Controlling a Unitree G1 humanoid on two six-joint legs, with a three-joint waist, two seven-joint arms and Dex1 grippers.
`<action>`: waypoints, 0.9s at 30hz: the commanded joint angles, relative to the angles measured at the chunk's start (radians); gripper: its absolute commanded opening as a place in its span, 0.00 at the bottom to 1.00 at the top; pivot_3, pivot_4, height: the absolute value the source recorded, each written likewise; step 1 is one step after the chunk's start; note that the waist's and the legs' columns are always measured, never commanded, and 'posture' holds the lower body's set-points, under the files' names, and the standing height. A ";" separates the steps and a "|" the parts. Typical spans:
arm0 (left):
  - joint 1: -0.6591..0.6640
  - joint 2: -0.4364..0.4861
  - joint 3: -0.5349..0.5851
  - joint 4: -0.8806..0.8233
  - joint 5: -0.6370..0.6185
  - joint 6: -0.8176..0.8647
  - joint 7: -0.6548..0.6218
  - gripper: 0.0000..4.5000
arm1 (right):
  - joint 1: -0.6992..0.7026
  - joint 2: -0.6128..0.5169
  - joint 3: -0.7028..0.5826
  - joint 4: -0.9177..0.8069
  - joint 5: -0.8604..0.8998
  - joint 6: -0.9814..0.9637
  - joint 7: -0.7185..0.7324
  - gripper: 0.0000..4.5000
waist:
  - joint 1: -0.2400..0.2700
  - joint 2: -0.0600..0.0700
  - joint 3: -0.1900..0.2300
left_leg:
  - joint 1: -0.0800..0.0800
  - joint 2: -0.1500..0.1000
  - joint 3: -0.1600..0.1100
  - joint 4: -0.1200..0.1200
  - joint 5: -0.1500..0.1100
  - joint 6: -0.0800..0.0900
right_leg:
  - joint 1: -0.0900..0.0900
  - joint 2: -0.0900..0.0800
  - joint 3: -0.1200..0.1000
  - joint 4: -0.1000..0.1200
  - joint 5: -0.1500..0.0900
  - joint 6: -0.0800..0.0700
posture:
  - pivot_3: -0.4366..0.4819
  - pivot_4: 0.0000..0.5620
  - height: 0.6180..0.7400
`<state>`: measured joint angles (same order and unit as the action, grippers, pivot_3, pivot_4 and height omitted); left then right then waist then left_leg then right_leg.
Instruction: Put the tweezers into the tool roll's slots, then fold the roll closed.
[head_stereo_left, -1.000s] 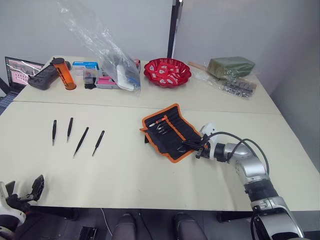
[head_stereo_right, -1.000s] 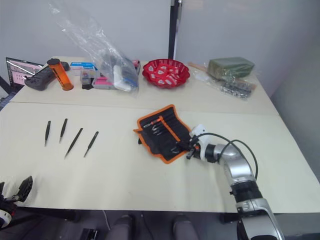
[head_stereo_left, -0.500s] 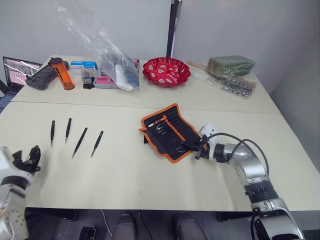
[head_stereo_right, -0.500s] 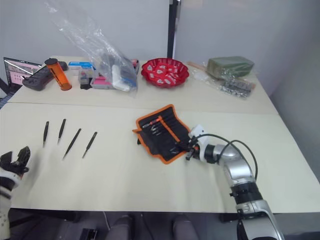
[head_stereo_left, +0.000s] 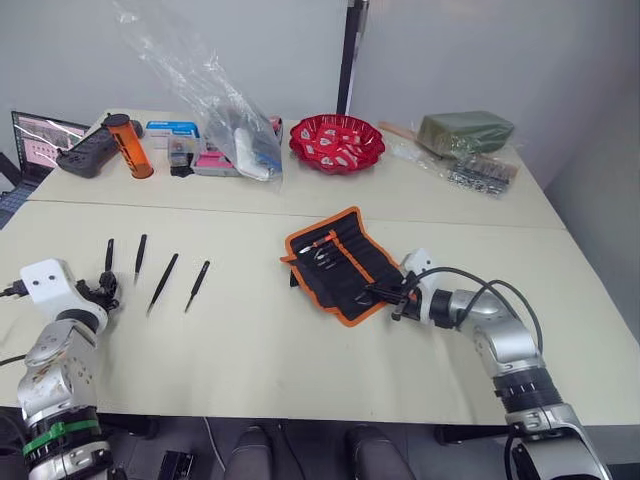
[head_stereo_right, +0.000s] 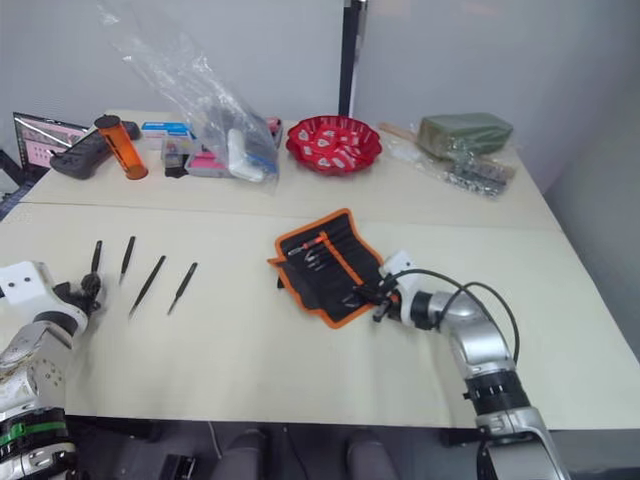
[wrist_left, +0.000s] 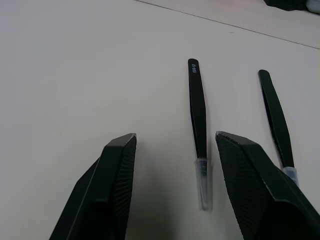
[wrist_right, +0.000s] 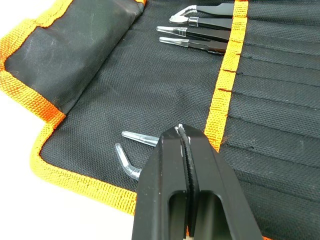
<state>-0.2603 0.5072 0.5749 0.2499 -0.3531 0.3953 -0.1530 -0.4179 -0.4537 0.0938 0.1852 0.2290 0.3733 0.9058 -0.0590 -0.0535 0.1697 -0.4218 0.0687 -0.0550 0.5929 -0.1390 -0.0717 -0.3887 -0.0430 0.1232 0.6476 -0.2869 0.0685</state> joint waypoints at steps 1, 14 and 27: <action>-0.029 0.026 -0.033 0.032 0.030 -0.015 -0.003 0.59 | 0.021 -0.008 0.000 -0.003 -0.001 0.022 -0.008 0.00 | 0.002 0.000 0.000 | 0.000 0.000 0.000 0.000 0.000 0.000 | 0.000 0.000 0.000 0.000 0.000 0.000 | 0.48 0.27 0.91; -0.051 0.016 -0.052 0.022 0.040 0.072 0.048 0.00 | 0.030 -0.008 -0.004 -0.021 -0.004 0.026 -0.023 0.00 | 0.018 0.004 0.000 | 0.000 0.000 0.000 0.000 0.000 0.000 | 0.000 0.000 0.000 0.000 0.000 0.000 | 0.48 0.27 0.91; -0.046 0.035 0.019 -0.208 -0.020 0.112 0.073 0.00 | 0.021 -0.003 -0.001 -0.001 -0.010 0.017 -0.035 0.00 | 0.017 0.003 0.000 | -0.001 0.000 0.000 0.000 0.000 0.000 | 0.000 0.000 0.000 0.000 0.000 0.001 | 0.48 0.27 0.91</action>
<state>-0.2902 0.5168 0.5932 0.1079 -0.3576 0.5247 -0.0596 -0.4065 -0.4541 0.0871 0.1666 0.2285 0.3815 0.8777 -0.0422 -0.0502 0.1694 -0.4223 0.0685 -0.0550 0.5930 -0.1388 -0.0719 -0.3888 -0.0431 0.1234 0.6476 -0.2865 0.0691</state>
